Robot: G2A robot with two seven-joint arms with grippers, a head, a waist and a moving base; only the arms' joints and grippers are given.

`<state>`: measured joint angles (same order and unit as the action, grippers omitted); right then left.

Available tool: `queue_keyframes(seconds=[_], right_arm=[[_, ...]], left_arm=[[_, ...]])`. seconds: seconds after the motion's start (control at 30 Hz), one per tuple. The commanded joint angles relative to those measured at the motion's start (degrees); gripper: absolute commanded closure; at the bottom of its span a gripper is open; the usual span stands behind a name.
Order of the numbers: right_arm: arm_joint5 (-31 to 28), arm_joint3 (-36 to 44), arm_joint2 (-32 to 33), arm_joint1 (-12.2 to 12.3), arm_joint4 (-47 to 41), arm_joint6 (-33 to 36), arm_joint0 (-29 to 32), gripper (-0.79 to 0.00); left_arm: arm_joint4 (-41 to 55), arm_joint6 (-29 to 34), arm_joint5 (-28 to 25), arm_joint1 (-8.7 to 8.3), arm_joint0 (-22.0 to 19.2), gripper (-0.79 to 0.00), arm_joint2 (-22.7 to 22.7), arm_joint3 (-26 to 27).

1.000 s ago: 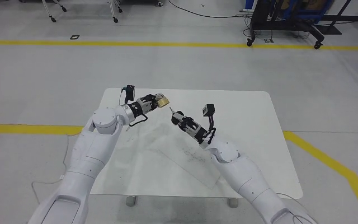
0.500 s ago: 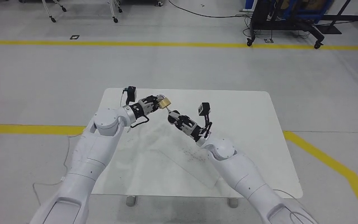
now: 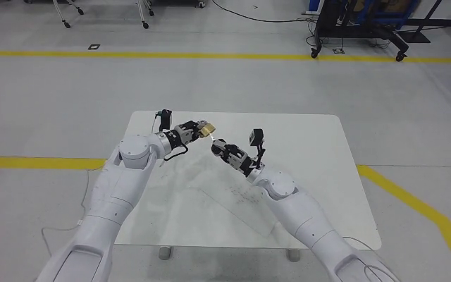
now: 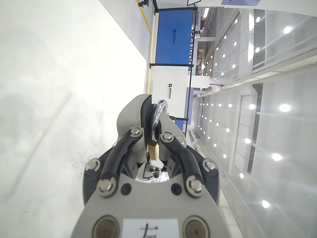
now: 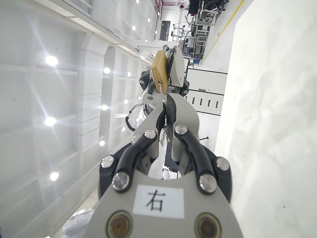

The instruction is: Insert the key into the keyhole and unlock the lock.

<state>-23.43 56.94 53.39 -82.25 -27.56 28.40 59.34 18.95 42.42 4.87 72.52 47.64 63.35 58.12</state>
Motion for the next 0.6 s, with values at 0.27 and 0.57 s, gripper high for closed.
queue_keyframes(seconds=[0.27, 0.57], right_arm=[[0.6, 0.82, 0.52, 0.22, 0.79, -0.1, 0.41, 0.0], [12.77, 6.91, 3.37, 1.33, -2.83, 3.64, 4.15, 0.0]], left_arm=[[1.84, 4.6, 2.81, 0.19, -1.84, 0.0, -0.3, -2.78], [0.72, 2.4, 2.3, 0.42, -2.82, 0.0, -0.65, -4.18]])
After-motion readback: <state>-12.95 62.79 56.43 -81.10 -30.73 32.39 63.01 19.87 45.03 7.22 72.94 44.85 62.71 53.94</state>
